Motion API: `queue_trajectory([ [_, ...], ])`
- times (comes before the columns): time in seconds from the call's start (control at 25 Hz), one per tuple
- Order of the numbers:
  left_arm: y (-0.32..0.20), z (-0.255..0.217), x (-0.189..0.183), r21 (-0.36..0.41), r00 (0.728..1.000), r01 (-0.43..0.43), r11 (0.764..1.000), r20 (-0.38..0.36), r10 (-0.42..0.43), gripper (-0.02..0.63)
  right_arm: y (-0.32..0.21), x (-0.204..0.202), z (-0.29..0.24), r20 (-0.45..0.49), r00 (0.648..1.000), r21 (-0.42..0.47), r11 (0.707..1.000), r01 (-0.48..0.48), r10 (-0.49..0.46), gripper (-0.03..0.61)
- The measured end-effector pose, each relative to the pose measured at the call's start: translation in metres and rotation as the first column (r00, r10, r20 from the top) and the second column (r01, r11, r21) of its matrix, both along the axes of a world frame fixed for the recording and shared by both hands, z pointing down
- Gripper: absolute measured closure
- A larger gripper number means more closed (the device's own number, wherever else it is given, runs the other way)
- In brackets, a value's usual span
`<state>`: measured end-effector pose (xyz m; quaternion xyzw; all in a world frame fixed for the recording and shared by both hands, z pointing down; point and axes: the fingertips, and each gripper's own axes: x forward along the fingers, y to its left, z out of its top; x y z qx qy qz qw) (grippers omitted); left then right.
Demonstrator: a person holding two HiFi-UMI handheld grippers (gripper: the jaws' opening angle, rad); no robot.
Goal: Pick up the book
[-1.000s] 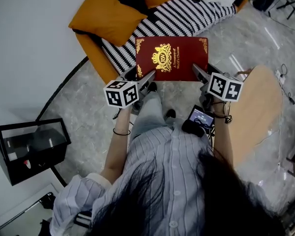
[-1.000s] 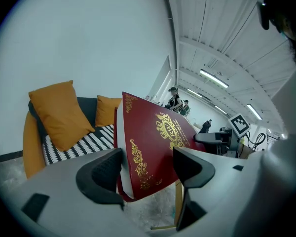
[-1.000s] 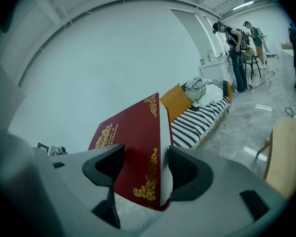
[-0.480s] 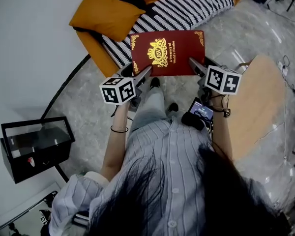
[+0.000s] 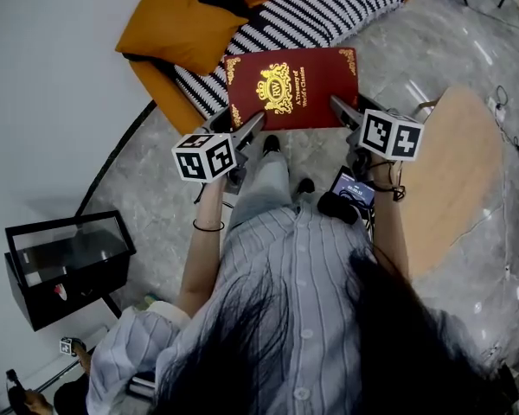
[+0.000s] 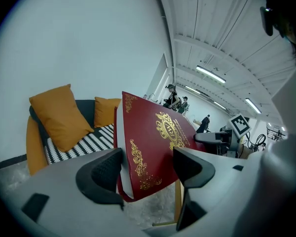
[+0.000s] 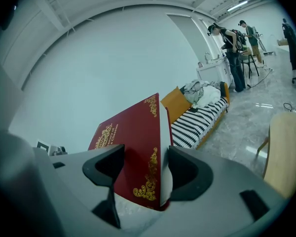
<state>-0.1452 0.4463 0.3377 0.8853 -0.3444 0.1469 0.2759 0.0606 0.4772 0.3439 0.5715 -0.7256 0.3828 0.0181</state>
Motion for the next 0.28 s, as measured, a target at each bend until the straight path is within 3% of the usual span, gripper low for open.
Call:
queue_trajectory([
  [0.28,-0.0065,-0.0008,0.0021,0.004,1.0,0.0,1.0,0.0,0.0,0.29,-0.0065,0.0023,-0.0011,0.001,1.0,0.006,1.0,0.0,0.0,0.281],
])
